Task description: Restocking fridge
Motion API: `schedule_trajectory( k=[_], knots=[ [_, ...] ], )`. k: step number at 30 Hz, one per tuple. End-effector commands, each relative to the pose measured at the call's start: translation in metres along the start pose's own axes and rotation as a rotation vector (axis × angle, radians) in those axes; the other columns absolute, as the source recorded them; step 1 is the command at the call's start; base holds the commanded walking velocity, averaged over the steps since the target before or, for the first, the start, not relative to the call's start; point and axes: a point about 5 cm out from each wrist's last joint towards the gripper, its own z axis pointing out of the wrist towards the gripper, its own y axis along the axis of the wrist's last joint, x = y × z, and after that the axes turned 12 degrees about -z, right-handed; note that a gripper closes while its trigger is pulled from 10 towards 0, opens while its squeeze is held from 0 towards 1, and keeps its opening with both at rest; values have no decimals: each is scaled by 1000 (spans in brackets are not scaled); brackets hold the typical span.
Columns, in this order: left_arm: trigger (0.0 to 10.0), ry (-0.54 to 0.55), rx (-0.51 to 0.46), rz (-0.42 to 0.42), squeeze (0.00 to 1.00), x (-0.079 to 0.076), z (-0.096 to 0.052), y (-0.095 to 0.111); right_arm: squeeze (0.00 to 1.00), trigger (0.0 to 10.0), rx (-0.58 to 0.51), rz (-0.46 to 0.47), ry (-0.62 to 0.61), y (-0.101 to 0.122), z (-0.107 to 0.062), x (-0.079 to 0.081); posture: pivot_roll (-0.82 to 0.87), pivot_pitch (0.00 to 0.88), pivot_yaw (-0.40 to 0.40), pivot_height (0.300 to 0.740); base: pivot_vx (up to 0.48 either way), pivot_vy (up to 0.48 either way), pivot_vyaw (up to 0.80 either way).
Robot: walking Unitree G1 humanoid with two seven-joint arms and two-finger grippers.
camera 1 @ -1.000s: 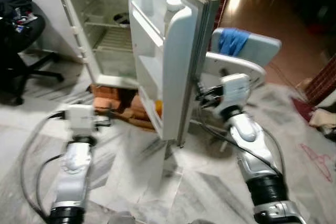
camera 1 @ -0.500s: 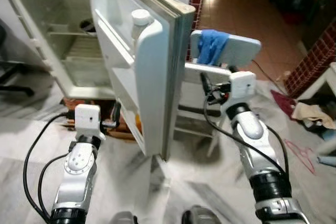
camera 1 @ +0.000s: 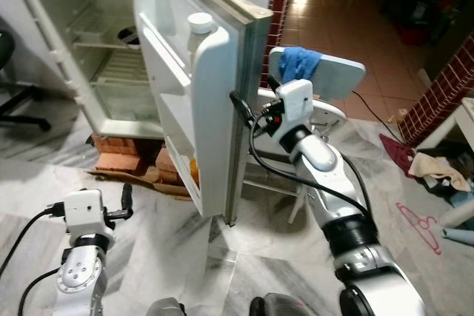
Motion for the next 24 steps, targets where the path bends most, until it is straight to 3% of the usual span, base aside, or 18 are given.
schedule_trajectory(
  k=[1,5,7,10,11,12,13,17,20,24],
  knots=[
    [10000,-7,-27,4,0,-3,2,9,0,10000,-13,-1,35,7,9,8,80,51,-61,740,0,0,0],
    [10000,-3,-31,3,0,-2,3,10,0,10000,-20,33,44,11,14,13,79,53,-61,740,0,0,0],
    [10000,-6,-27,2,0,-2,2,10,0,10000,-29,132,93,14,16,21,78,56,-59,740,0,0,0],
    [10000,-21,-25,6,0,-4,2,9,0,10000,-139,445,377,40,5,46,75,59,-54,740,0,0,0],
    [10000,-26,-26,9,0,-4,3,10,0,10000,-194,482,487,51,-3,53,70,60,-51,740,0,0,0],
    [10000,-30,-26,11,0,-5,4,11,0,10000,-229,460,585,57,-16,58,63,60,-49,740,0,0,0],
    [10000,-31,-26,11,0,-5,4,11,0,10000,-223,440,582,55,-18,58,63,60,-49,740,0,0,0],
    [10000,-37,-30,10,0,-7,7,13,0,10000,-68,253,379,12,-17,38,59,63,-46,740,0,0,0],
    [10000,-52,-40,22,0,-9,9,15,0,10000,5,211,250,-3,-26,16,56,65,-46,740,0,0,0],
    [10000,-52,-32,26,0,-9,11,16,0,10000,57,165,181,-9,-33,5,54,64,-45,740,0,0,0]
  ],
)
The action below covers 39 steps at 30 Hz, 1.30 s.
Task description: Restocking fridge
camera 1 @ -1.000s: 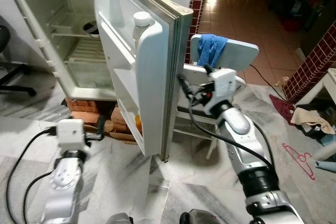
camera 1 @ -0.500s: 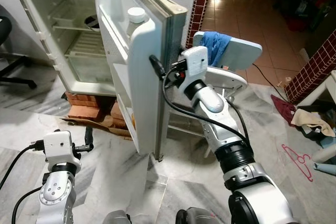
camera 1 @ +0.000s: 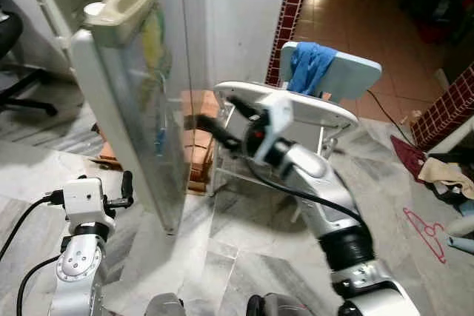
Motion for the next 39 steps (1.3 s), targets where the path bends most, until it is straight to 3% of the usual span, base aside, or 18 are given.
schedule_trajectory(
  k=[1,12,14,19,22,26,30,34,35,39],
  knots=[
    [10000,-16,13,12,0,-3,3,0,0,10000,22,-49,-120,-1,-6,-11,52,65,-43,740,0,0,0],
    [10000,-62,-57,22,0,-13,14,21,0,10000,81,-118,-328,-17,-34,-16,41,81,-42,740,0,480,0],
    [10000,-97,-94,24,0,-22,19,31,0,10000,112,-186,-402,-21,-46,-19,31,85,-30,740,0,480,0],
    [10000,-150,-117,36,0,-33,18,41,0,10000,124,-165,-519,-24,-62,-27,21,119,-16,740,0,480,0],
    [10000,-202,-119,59,0,-41,15,43,0,10000,143,-198,-567,-23,-70,-30,23,139,-39,740,0,480,0],
    [10000,-239,-94,106,0,-37,14,37,0,10000,131,-207,-579,-19,-73,-29,28,143,-48,740,0,480,0],
    [10000,-202,-64,113,0,-28,15,30,0,10000,156,-158,-624,-30,-77,-34,46,154,-39,740,0,480,0],
    [10000,-215,-15,92,0,-24,8,21,0,10000,159,-179,-636,-29,-77,-34,38,101,-49,740,0,480,0],
    [10000,-221,-11,93,63,-23,6,20,0,10000,157,-175,-643,-28,-76,-34,33,93,-48,740,0,480,0],
    [10000,-219,-45,99,12,-24,15,31,0,10000,93,-204,-638,-11,-67,-38,30,71,-47,740,0,480,0]
  ],
)
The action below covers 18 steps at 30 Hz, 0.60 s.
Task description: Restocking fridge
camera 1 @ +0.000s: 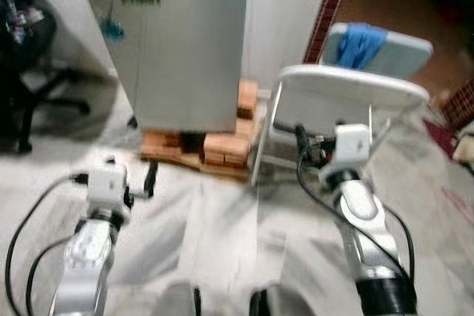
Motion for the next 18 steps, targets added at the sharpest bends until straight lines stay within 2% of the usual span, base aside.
schedule_trajectory(
  k=[1,3,5,8,15,18],
  knots=[
    [10000,19,-19,11,12,8,3,8,0,10000,-57,6,11,14,5,5,30,71,-47,740,0,480,0],
    [10000,35,-48,19,0,6,15,7,0,10000,-24,22,-21,2,9,4,12,77,-42,740,0,480,0],
    [10000,48,-69,-4,0,4,18,14,0,10000,-40,40,-42,8,10,2,4,76,-45,740,0,480,0],
    [10000,28,-86,-8,0,-2,16,19,0,10000,-91,1,-1,18,5,4,5,57,-49,740,0,480,0],
    [10000,37,-66,-12,0,0,17,11,0,10000,-46,-9,-62,7,-1,3,-1,37,-3,740,0,480,0],
    [10000,32,-45,-19,0,1,14,7,0,10000,-61,50,-42,5,-7,5,-2,34,8,740,0,480,0]
  ],
)
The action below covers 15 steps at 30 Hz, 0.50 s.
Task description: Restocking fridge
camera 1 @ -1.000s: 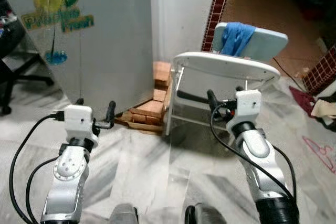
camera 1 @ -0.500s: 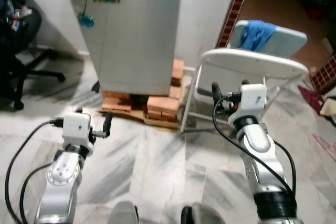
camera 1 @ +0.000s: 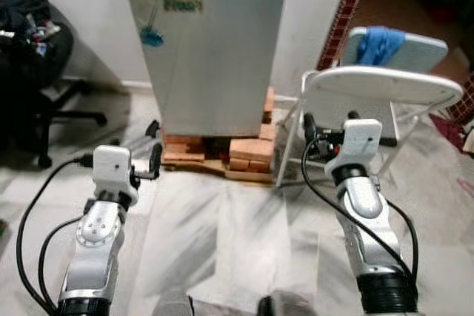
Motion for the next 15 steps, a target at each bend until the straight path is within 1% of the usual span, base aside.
schedule_trajectory(
  k=[1,3,5,8,9,12,15],
  knots=[
    [10000,0,21,-3,0,2,-1,-3,0,10000,-21,16,11,3,-2,0,-2,34,8,740,0,480,0],
    [10000,-16,29,11,0,1,-2,-5,0,10000,-7,15,3,0,-5,-1,-3,32,8,740,0,480,0],
    [10000,-27,19,15,0,0,-1,-3,0,10000,-5,-22,-7,-2,-6,-2,-7,33,12,740,0,480,0],
    [10000,-31,2,12,0,-2,3,1,0,10000,-6,2,5,0,-6,-1,-11,30,18,740,0,450,0],
    [10000,-34,-6,11,0,-3,6,2,0,10000,-19,43,7,2,-4,1,-13,25,19,740,0,435,0],
    [10000,-31,-7,-11,0,-5,9,3,0,10000,-35,47,20,7,0,5,-12,17,15,740,0,465,0],
    [10000,-36,-6,-20,0,-6,10,3,0,10000,-31,56,25,8,2,8,-15,22,9,740,0,480,-625]
  ],
)
